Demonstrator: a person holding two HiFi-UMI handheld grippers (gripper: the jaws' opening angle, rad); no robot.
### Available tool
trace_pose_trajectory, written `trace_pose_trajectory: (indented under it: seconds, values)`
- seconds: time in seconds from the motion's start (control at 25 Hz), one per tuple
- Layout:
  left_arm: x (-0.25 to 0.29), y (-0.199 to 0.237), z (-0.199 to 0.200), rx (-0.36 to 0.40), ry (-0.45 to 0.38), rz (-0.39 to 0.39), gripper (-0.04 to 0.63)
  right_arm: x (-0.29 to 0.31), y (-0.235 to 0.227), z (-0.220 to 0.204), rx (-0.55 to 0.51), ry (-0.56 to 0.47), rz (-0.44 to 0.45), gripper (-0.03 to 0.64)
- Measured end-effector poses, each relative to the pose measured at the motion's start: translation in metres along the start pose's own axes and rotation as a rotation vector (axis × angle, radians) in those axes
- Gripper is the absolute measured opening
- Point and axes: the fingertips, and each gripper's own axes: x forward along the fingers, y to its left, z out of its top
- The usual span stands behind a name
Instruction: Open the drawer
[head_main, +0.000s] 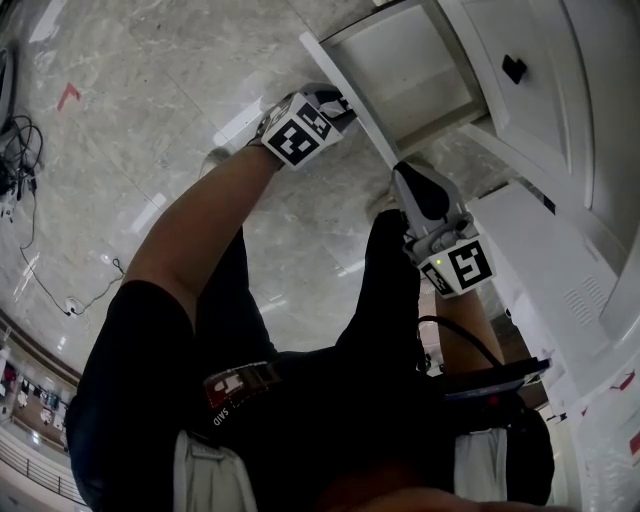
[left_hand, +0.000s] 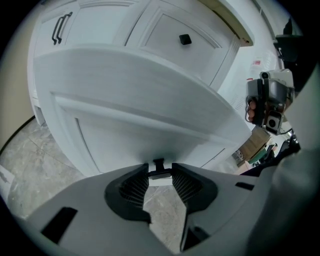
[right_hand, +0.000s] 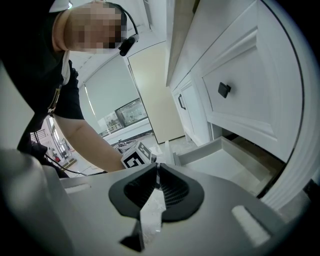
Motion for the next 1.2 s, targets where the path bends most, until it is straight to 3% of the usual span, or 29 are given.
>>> trace_pose_trajectory:
  seconds: [0.24,0.48,0.64,0.8,0.96,1.2]
  values:
    - [-0.005,0.001,0.003,-0.1,-0.018,-0.058,0.157,0.001,-0.003,-0.001,-0.001,0.005,-0.001,-0.009]
    - [-0.032,0.007,0.008,-0.159,-0.068,-0.052,0.19,-0.005,-0.005,0.008,-0.01,0.012,-0.02,-0.009]
    - [-0.072,0.002,0.001,-0.158,-0.068,-0.033,0.19,-0.012,0.003,0.033,-0.011,-0.015,-0.022,-0.009]
    - [-0.136,-0.024,0.011,-0.188,-0.12,-0.031,0.19,-0.026,0.017,0.07,-0.046,-0.021,-0.014,-0.009]
    - [-0.21,-0.06,0.06,-0.188,-0.223,-0.053,0.182,-0.041,0.032,0.127,-0.097,-0.053,-0.005,-0.009]
    - [-0.33,-0.111,0.179,-0.16,-0.427,-0.013,0.023,-0.09,0.072,0.241,-0.122,-0.127,0.017,-0.009]
